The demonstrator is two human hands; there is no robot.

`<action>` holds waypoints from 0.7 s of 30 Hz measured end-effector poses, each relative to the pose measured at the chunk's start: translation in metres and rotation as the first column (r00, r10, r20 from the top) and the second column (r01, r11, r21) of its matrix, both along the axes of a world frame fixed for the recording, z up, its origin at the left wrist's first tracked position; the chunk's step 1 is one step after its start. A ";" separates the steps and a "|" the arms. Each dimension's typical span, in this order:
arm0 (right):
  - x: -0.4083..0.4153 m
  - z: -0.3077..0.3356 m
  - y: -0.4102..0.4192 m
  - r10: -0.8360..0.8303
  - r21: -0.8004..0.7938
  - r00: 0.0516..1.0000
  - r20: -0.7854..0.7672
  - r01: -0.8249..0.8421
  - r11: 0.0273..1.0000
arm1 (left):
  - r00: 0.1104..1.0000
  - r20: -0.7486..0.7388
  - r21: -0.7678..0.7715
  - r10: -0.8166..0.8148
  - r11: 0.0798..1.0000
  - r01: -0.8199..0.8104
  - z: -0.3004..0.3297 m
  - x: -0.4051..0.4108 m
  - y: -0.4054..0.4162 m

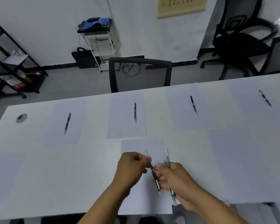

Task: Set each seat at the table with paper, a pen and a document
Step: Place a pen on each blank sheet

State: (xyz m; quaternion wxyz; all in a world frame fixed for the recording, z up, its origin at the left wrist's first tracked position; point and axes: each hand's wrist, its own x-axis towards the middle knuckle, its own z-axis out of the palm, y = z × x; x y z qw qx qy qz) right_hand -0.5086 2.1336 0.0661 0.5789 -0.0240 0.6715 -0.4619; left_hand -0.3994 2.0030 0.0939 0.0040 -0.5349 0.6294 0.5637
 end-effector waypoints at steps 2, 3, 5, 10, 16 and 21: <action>0.005 -0.015 -0.002 -0.012 0.034 1.000 -0.009 0.012 0.999 | 0.998 0.051 -0.001 -0.037 0.999 0.037 -0.019 0.001 -0.005; 0.006 -0.023 -0.004 -0.020 0.054 1.000 -0.013 0.021 0.998 | 0.995 0.077 -0.006 -0.060 0.998 0.061 -0.031 0.000 -0.009; 0.007 -0.031 -0.007 -0.034 0.081 0.999 -0.026 0.036 0.996 | 0.988 0.124 -0.037 -0.095 0.994 0.100 -0.046 0.000 -0.015; 0.007 -0.052 -0.014 -0.053 0.156 0.998 -0.034 0.057 0.986 | 0.961 0.239 -0.051 -0.141 0.986 0.157 -0.093 -0.004 -0.031; 0.007 -0.062 -0.014 -0.061 0.193 0.998 -0.025 0.065 0.979 | 0.910 0.373 -0.087 -0.179 0.970 0.227 -0.121 -0.008 -0.037; 0.005 -0.068 -0.012 -0.070 0.202 0.997 -0.016 0.071 0.977 | 0.898 0.395 -0.089 -0.192 0.965 0.246 -0.128 -0.011 -0.033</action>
